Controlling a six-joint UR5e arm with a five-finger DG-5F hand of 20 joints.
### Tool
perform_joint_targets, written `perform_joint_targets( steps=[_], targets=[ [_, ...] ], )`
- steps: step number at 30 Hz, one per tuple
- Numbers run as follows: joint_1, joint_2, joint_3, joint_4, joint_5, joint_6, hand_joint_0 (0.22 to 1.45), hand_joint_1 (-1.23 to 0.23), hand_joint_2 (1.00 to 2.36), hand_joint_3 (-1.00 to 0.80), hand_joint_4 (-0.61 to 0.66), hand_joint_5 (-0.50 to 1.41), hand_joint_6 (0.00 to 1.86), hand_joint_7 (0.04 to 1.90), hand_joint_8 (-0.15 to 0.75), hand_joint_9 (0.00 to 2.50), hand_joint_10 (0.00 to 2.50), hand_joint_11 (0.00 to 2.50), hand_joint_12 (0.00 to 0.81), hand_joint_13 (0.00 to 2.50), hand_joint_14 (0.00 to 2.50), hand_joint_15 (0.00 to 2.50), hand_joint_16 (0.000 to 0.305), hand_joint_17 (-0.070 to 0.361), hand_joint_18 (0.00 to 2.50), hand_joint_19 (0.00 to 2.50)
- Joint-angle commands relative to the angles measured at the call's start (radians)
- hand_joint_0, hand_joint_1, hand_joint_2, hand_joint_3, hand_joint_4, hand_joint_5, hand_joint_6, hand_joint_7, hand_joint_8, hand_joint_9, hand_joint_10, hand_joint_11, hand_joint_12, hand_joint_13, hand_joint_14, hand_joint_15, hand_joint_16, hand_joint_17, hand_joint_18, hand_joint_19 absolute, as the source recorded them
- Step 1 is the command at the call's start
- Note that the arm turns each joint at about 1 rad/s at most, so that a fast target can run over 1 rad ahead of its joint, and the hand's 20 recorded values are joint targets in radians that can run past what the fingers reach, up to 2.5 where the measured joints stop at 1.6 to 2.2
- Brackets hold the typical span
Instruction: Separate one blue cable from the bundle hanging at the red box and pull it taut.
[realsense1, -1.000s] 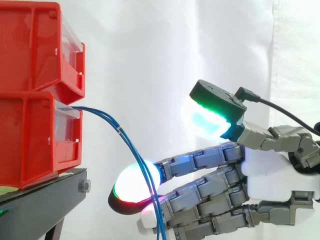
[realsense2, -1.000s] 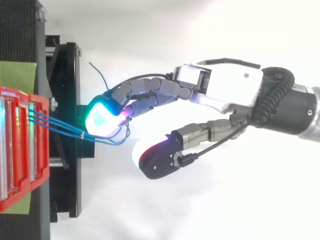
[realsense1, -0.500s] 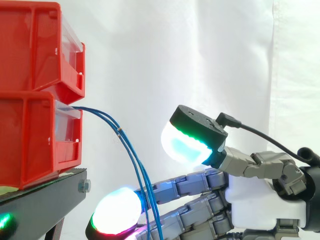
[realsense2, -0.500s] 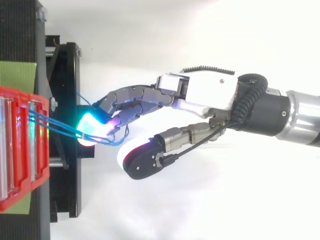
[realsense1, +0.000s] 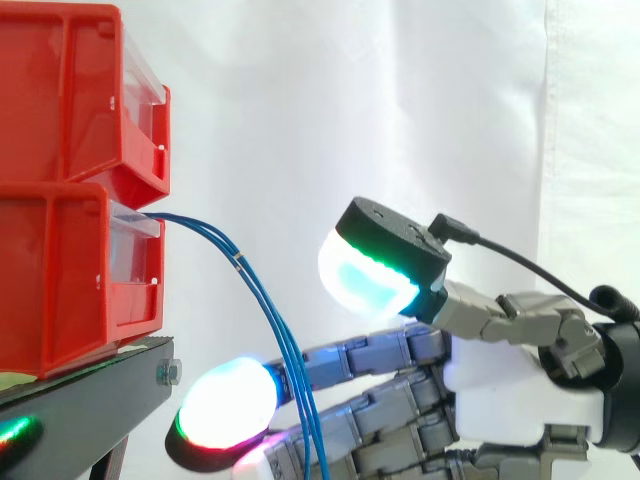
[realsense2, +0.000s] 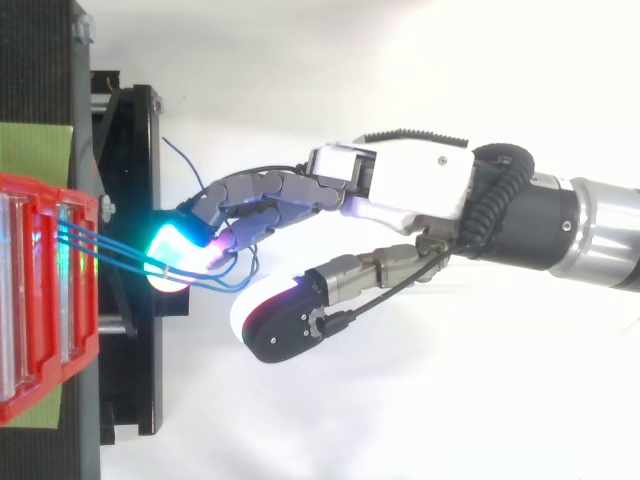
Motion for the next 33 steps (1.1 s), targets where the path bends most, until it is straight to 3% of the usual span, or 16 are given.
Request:
perform_joint_targets(
  steps=[1,3,7,19,28,30,33],
  targets=[
    [-0.002,0.024,0.001,-0.006,-0.004,-0.008,0.55,-0.56,1.00,-0.47,0.32,-0.16,0.50,0.87,0.304,0.53,0.01,0.17,0.278,0.33,0.00,0.00,0.033,0.074,0.23,0.11],
    [0.001,0.056,0.001,-0.011,-0.009,-0.037,0.56,-0.57,1.00,-0.46,0.32,-0.15,0.50,0.87,0.303,0.54,0.01,0.17,0.278,0.34,0.00,0.00,0.032,0.073,0.25,0.10],
    [0.002,0.073,0.001,-0.014,-0.007,-0.071,0.56,-0.59,1.00,-0.46,0.32,-0.15,0.50,0.88,0.302,0.54,0.01,0.17,0.275,0.34,0.00,0.00,0.032,0.073,0.25,0.10],
    [0.008,0.072,0.001,0.000,0.013,-0.080,0.59,-0.62,1.01,-0.45,0.32,-0.13,0.50,0.95,0.296,0.56,0.01,0.17,0.268,0.36,0.00,0.00,0.031,0.071,0.27,0.10],
    [0.012,0.072,0.001,-0.003,0.014,-0.079,0.61,-0.63,1.01,-0.36,0.23,-0.10,0.50,1.18,0.294,0.58,0.01,0.19,0.263,0.37,0.00,0.00,0.031,0.069,0.28,0.12],
    [0.012,0.072,0.001,-0.002,0.014,-0.074,0.62,-0.69,1.01,-0.34,0.16,-0.10,0.50,1.31,0.297,0.58,0.01,0.21,0.265,0.38,0.00,0.00,0.031,0.069,0.29,0.12],
    [0.018,0.070,0.001,-0.005,0.022,-0.062,0.62,-0.73,1.01,-0.33,0.14,-0.14,0.61,1.18,0.292,0.59,0.01,0.23,0.267,0.39,0.00,0.00,0.030,0.069,0.31,0.11]
  ],
)
